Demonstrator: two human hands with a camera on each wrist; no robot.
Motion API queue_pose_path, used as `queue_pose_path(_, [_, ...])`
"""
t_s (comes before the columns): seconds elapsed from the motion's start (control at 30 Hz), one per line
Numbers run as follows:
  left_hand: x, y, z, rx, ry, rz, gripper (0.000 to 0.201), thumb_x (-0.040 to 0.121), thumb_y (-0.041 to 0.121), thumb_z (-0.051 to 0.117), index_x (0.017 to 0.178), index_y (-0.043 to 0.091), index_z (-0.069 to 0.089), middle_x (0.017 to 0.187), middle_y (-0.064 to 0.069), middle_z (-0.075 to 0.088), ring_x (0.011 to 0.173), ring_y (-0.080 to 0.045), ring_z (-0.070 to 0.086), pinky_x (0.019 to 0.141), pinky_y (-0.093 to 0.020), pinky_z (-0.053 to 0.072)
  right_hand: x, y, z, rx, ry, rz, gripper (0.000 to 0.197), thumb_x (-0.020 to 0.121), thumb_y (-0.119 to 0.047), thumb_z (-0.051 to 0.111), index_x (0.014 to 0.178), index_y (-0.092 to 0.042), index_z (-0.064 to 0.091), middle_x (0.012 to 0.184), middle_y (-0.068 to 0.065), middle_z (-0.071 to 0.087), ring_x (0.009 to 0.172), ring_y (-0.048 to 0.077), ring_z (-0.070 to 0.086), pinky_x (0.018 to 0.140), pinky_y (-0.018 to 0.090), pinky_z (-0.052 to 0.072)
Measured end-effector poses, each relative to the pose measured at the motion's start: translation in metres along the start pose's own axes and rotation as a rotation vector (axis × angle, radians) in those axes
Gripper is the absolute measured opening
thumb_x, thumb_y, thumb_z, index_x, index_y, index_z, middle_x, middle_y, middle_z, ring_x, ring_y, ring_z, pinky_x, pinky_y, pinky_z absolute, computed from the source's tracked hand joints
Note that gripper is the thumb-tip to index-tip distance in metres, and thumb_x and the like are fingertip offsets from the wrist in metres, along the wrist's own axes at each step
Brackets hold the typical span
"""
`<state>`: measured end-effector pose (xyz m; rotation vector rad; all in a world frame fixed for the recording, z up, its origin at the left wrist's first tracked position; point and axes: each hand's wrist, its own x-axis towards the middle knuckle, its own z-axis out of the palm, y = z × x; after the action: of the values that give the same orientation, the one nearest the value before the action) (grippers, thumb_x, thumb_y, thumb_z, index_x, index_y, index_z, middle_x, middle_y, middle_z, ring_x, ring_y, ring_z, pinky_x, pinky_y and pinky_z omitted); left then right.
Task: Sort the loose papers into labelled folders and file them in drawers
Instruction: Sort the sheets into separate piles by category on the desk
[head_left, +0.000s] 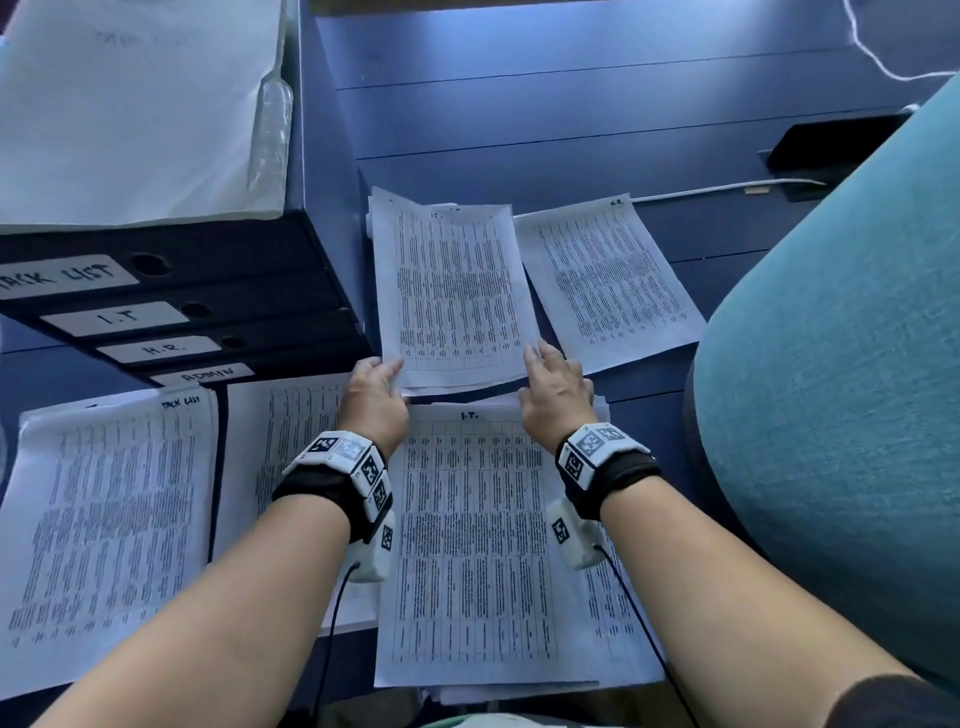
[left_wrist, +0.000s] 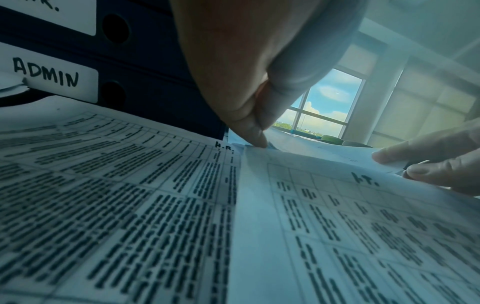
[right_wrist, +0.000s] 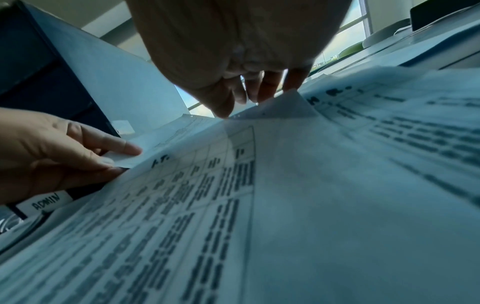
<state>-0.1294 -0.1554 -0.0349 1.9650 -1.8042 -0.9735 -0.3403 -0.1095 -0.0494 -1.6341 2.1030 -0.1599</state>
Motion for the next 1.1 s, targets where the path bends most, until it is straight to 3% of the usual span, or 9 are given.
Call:
queue_pose_path(0.27, [0.002, -0.004, 0.003, 0.013, -0.124, -0.025, 0.058, 0.098, 0.001, 0.036, 0.153, 0.012, 0.023, 0.162, -0.004, 0.011, 0.148, -0.019, 0.016, 0.112, -0.02, 0.011, 0.004, 0.004, 0.011, -0.052, 0.055, 0.038, 0.061, 0.096, -0.027, 0.041, 0.152, -0.033, 0.016, 0.159, 0.003, -0.017, 0.143, 0.024, 0.003, 0.114, 0.044, 0.006])
queue_pose_path(0.37, [-0.004, -0.006, 0.005, -0.058, -0.061, -0.047, 0.058, 0.097, 0.001, 0.038, 0.152, 0.014, 0.026, 0.161, -0.008, 0.012, 0.146, -0.021, 0.018, 0.111, -0.02, 0.013, -0.005, 0.004, 0.004, 0.027, 0.163, 0.043, 0.055, 0.094, -0.02, 0.047, 0.146, -0.03, 0.033, 0.153, 0.003, 0.015, 0.135, 0.024, 0.019, 0.111, 0.043, 0.017])
queue_pose_path(0.43, [-0.01, -0.01, 0.007, -0.085, -0.018, -0.056, 0.056, 0.096, 0.002, 0.045, 0.15, 0.014, 0.032, 0.155, -0.011, 0.021, 0.14, -0.023, 0.029, 0.112, -0.025, 0.02, -0.012, 0.004, 0.0, 0.07, 0.243, 0.007, 0.041, 0.092, -0.016, 0.05, 0.132, -0.022, 0.052, 0.131, 0.005, 0.042, 0.119, 0.025, 0.039, 0.103, 0.042, 0.035])
queue_pose_path(0.5, [-0.017, -0.016, 0.008, -0.076, -0.019, -0.092, 0.056, 0.094, 0.008, 0.054, 0.147, 0.017, 0.036, 0.146, -0.013, 0.031, 0.127, -0.027, 0.044, 0.111, -0.034, 0.032, -0.021, 0.004, 0.0, 0.098, 0.259, -0.036, 0.028, 0.091, -0.013, 0.051, 0.116, -0.016, 0.062, 0.112, 0.005, 0.053, 0.102, 0.026, 0.05, 0.09, 0.044, 0.045])
queue_pose_path(0.6, [-0.028, -0.025, 0.009, -0.045, -0.044, -0.16, 0.054, 0.09, 0.019, 0.065, 0.138, 0.017, 0.041, 0.129, -0.011, 0.046, 0.107, -0.026, 0.057, 0.098, -0.042, 0.048, -0.036, 0.005, -0.003, 0.121, 0.166, -0.063, 0.025, 0.09, -0.008, 0.047, 0.108, -0.014, 0.064, 0.108, 0.003, 0.057, 0.098, 0.023, 0.056, 0.084, 0.039, 0.049])
queue_pose_path(0.73, [-0.042, -0.035, 0.006, 0.0, -0.111, -0.203, 0.047, 0.087, 0.028, 0.07, 0.126, 0.009, 0.052, 0.108, -0.006, 0.062, 0.101, -0.025, 0.061, 0.091, -0.038, 0.051, -0.058, 0.006, -0.006, -0.039, -0.011, 0.0, 0.028, 0.091, -0.017, 0.044, 0.112, -0.018, 0.063, 0.113, -0.001, 0.056, 0.105, 0.021, 0.054, 0.088, 0.036, 0.047])
queue_pose_path(0.9, [-0.067, -0.047, 0.005, 0.047, -0.231, -0.226, 0.023, 0.085, 0.027, 0.074, 0.092, 0.011, 0.059, 0.098, -0.003, 0.066, 0.09, -0.022, 0.064, 0.085, -0.038, 0.056, -0.082, 0.007, 0.005, -0.173, -0.103, 0.012, 0.019, 0.092, -0.021, 0.041, 0.097, -0.016, 0.059, 0.098, -0.001, 0.049, 0.094, 0.022, 0.054, 0.074, 0.035, 0.05])
queue_pose_path(1.0, [-0.078, -0.053, 0.006, 0.012, -0.194, -0.219, 0.016, 0.082, 0.024, 0.076, 0.086, 0.011, 0.067, 0.085, -0.005, 0.07, 0.081, -0.024, 0.068, 0.078, -0.043, 0.059, -0.086, 0.011, 0.009, -0.077, -0.052, 0.016, 0.023, 0.093, -0.021, 0.042, 0.108, -0.017, 0.059, 0.105, -0.001, 0.053, 0.099, 0.022, 0.055, 0.076, 0.036, 0.051])
queue_pose_path(1.1, [-0.087, -0.051, 0.003, -0.069, -0.096, -0.191, 0.012, 0.083, 0.02, 0.075, 0.077, 0.017, 0.066, 0.077, 0.0, 0.068, 0.077, -0.021, 0.066, 0.077, -0.036, 0.057, -0.088, 0.017, 0.011, 0.088, -0.014, 0.042, 0.033, 0.095, -0.022, 0.048, 0.127, -0.017, 0.052, 0.124, 0.002, 0.05, 0.113, 0.022, 0.051, 0.09, 0.04, 0.049])
